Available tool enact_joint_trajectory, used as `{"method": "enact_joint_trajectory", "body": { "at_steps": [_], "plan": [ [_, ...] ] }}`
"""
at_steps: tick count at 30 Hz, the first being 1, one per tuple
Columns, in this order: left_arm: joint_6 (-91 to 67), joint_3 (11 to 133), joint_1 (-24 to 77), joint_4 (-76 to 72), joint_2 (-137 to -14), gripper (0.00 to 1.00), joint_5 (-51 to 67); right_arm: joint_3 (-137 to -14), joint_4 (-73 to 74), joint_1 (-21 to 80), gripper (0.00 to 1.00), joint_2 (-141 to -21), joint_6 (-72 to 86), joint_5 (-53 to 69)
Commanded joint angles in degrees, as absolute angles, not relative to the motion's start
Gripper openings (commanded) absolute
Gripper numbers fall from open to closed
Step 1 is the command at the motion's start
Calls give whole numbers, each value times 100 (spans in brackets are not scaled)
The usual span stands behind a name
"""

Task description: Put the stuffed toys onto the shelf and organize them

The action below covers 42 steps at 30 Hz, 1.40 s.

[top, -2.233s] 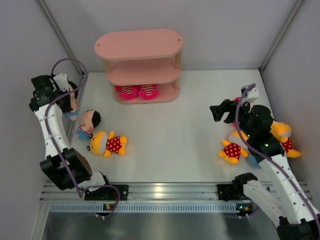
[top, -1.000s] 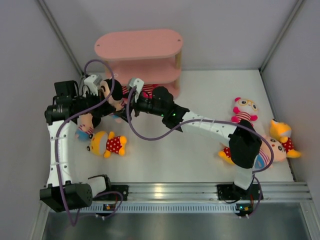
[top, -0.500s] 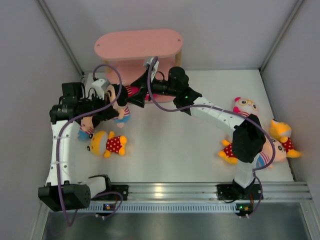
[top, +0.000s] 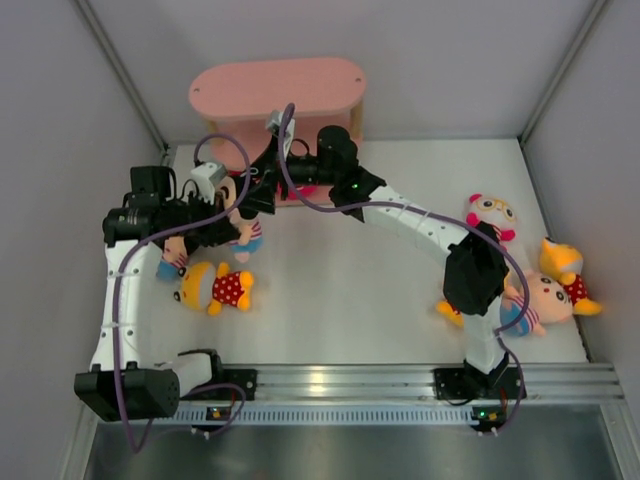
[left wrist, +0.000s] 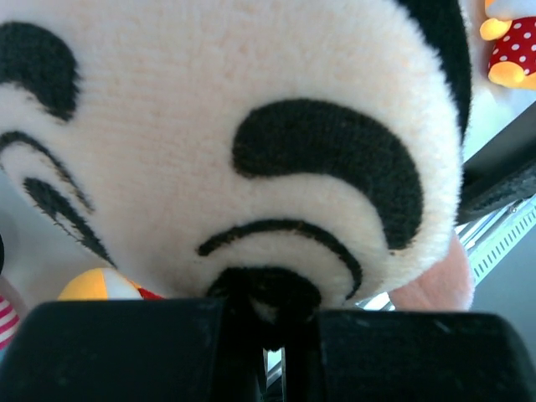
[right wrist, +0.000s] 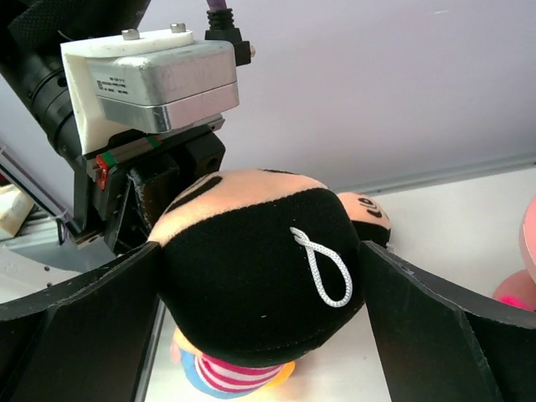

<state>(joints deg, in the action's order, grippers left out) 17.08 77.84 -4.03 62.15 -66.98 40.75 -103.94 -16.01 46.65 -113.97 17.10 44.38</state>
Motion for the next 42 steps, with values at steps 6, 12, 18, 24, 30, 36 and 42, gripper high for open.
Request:
{"method": "enact_joint_trajectory", "body": {
  "at_steps": [6, 12, 18, 24, 30, 36, 42],
  "plan": [
    [1942, 7998, -369, 6170, -6557, 0, 4307, -10634, -1125, 4781, 78, -11399, 1459, 4684],
    [2021, 8068, -360, 6161, -6522, 36, 4027, -10451, -791, 4790, 0, -11172, 1379, 4002],
    [2284, 8173, -360, 6161, -6382, 75, 4060, -10169, -1563, 4229, 0, -10741, 3018, 4034],
    [4273, 8797, -343, 6398, -6021, 76, 3913, -9984, -2329, 3464, 0, -10363, 4322, 4209],
    [7834, 8245, -343, 6372, -4968, 87, 3935, -9915, -3066, 3261, 0, -10152, 5061, 4394],
    [8548, 8376, -343, 6390, -4764, 98, 4965, -9729, -4375, 3357, 0, -10072, 6168, 4552],
    [9483, 8516, -352, 6381, -4693, 98, 5387, -9572, -4623, 3629, 0, -9914, 6319, 4422]
  ]
}}
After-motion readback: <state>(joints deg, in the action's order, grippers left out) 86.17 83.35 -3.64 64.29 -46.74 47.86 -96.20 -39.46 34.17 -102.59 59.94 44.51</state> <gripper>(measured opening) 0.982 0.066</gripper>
